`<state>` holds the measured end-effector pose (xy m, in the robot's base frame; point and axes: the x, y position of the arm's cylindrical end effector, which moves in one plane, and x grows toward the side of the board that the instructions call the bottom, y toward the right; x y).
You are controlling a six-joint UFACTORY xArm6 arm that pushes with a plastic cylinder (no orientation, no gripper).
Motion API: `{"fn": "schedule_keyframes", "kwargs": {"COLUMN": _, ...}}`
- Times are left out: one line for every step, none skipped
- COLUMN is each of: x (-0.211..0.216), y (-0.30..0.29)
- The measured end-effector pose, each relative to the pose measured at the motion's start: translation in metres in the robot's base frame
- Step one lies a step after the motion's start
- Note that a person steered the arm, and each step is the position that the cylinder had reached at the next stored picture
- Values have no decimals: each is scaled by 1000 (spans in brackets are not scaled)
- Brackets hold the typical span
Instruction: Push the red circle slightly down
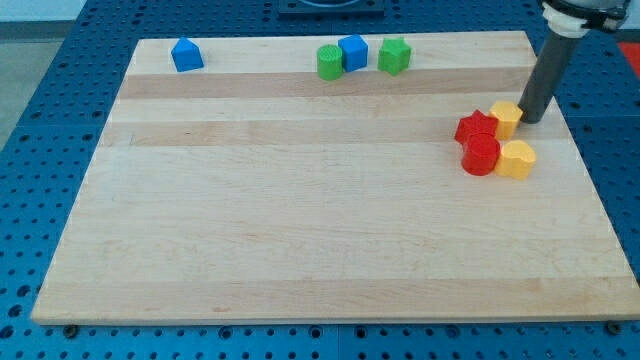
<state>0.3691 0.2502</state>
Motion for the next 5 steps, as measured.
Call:
{"fn": "schedule_keyframes", "kwargs": {"x": 15, "y": -21}}
{"fn": "schedule_keyframes", "kwargs": {"x": 22, "y": -60}}
{"fn": "schedule_keyframes", "kwargs": {"x": 22, "y": -72}}
{"fn": "schedule_keyframes", "kwargs": {"x": 22, "y": -51}}
{"fn": "schedule_keyframes", "kwargs": {"x": 22, "y": -45}}
